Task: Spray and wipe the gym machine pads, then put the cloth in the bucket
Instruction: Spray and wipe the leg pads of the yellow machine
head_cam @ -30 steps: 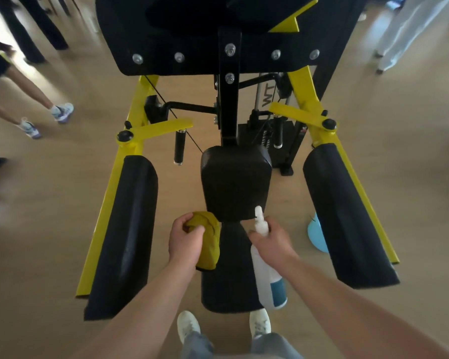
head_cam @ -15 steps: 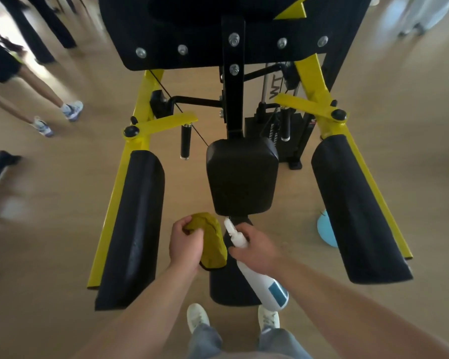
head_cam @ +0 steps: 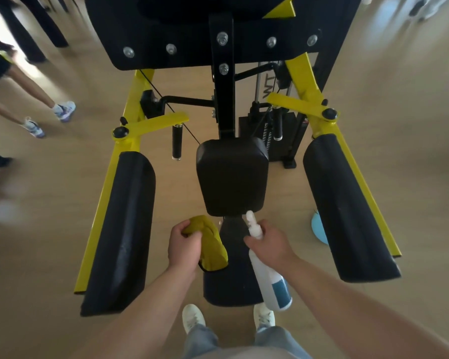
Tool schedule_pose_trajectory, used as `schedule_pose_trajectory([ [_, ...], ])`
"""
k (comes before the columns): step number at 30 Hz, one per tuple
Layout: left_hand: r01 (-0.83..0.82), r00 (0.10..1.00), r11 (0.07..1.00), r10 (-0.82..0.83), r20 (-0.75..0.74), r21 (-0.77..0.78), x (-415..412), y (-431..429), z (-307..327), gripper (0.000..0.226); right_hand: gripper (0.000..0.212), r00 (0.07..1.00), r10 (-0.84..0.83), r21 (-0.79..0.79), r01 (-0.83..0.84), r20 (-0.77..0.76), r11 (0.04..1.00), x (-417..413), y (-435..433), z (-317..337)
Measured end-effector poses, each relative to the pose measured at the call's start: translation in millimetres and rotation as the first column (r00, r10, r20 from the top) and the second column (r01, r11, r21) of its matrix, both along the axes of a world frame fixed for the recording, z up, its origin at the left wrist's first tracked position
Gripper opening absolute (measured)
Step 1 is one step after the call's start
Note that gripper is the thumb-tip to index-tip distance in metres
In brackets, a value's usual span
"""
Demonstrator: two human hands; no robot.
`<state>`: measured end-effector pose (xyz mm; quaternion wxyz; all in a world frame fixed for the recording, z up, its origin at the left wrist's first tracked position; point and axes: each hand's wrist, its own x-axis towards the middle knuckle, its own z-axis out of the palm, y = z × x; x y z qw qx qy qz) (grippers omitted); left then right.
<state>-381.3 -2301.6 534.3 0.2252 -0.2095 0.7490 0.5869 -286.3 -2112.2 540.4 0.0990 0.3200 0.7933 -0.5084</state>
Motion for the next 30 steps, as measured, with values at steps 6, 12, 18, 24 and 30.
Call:
schedule_pose_trajectory([
  [6,-0.002,1.000,1.000,0.002,-0.022,0.009,-2,6,1,0.037,0.016,0.993,-0.084,0.005,0.085,-0.086,0.996,4,11,6],
  [12,-0.002,0.997,1.000,0.003,-0.071,0.016,-10,9,7,0.036,0.030,0.989,-0.071,-0.063,0.063,-0.132,0.996,-1,15,30],
  [18,-0.035,0.993,0.999,0.037,-0.114,0.017,-19,10,11,0.037,0.023,0.967,-0.042,-0.092,0.019,-0.251,0.996,-16,13,61],
  [24,-0.075,0.992,0.995,0.081,-0.095,0.063,-24,17,15,0.040,0.018,0.950,0.143,0.015,-0.144,-0.277,0.989,-35,-7,71],
  [30,-0.079,0.991,0.995,0.085,-0.107,0.062,-25,17,23,0.038,0.038,0.952,0.156,-0.072,-0.180,-0.263,0.981,-39,-21,74],
])
